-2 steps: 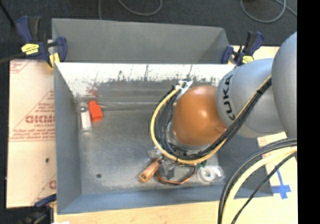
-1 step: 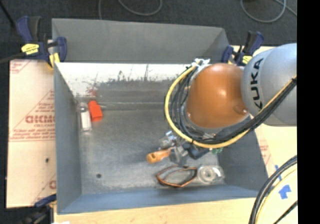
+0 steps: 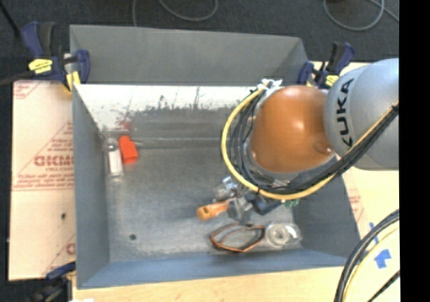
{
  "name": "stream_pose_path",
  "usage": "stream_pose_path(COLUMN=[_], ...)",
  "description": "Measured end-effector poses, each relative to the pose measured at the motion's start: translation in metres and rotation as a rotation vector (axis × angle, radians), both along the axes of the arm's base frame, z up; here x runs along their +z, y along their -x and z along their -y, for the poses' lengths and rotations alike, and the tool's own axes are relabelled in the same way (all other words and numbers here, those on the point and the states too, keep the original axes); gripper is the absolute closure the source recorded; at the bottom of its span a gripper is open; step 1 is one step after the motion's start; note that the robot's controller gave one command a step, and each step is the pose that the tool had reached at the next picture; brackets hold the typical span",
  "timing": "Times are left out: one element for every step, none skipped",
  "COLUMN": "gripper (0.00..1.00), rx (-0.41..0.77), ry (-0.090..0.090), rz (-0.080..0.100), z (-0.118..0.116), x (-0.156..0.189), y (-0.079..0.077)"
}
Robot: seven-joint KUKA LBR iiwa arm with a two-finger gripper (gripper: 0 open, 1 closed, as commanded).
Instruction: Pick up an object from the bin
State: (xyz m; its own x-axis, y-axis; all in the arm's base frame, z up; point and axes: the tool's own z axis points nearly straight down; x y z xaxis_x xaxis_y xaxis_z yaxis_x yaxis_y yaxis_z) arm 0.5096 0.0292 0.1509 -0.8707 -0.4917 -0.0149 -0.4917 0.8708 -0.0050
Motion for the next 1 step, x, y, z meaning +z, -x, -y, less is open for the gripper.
stream_pose_path(gripper=[1.0], rx=[-0.019], ry=[0.001], rz=[-0.003], z=[0.0], x=[0.0253], y=[-0.0012])
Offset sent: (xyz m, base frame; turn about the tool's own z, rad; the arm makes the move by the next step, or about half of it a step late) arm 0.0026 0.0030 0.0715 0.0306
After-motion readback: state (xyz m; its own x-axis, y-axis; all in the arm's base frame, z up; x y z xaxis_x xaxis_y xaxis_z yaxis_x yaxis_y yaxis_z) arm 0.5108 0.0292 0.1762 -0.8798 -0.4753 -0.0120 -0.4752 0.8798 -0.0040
